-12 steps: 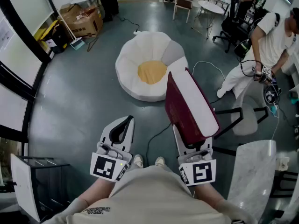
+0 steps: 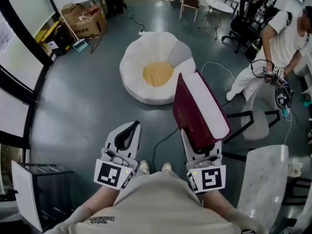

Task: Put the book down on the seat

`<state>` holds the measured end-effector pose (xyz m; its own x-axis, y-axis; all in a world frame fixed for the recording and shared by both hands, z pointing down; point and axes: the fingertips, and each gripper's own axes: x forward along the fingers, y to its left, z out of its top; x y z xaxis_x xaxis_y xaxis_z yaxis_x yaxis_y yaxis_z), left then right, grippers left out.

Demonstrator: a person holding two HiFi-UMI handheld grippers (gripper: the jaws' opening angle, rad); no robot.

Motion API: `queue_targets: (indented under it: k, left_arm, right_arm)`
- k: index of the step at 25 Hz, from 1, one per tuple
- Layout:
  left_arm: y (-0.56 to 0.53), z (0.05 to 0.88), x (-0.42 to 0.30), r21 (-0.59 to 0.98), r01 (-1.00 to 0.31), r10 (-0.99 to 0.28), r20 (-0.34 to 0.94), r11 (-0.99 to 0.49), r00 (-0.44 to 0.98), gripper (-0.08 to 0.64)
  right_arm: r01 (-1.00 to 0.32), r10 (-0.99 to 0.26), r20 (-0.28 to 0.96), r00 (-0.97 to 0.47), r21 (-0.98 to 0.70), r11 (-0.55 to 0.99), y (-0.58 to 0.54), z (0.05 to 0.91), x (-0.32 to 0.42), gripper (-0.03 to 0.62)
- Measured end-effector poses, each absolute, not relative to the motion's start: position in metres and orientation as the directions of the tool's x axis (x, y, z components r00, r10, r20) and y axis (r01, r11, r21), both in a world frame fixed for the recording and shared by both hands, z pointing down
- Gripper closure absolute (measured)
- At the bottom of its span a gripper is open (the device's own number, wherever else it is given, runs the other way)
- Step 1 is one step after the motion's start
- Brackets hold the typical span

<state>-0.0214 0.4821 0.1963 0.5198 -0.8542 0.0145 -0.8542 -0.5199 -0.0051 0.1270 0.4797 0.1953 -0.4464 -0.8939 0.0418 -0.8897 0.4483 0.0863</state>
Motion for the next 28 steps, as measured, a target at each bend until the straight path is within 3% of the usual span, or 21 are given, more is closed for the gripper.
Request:
queue_targets:
  k: [28]
  left_arm:
    - [0.514,0.214,0.024,-0.046,-0.872,-0.874,0.039,-0.487,0.485,0.555]
  right_arm:
    - [-0.881,-0.883,0.044,-0.468,0.062,0.47,0.508,0.213,0.185,0.376]
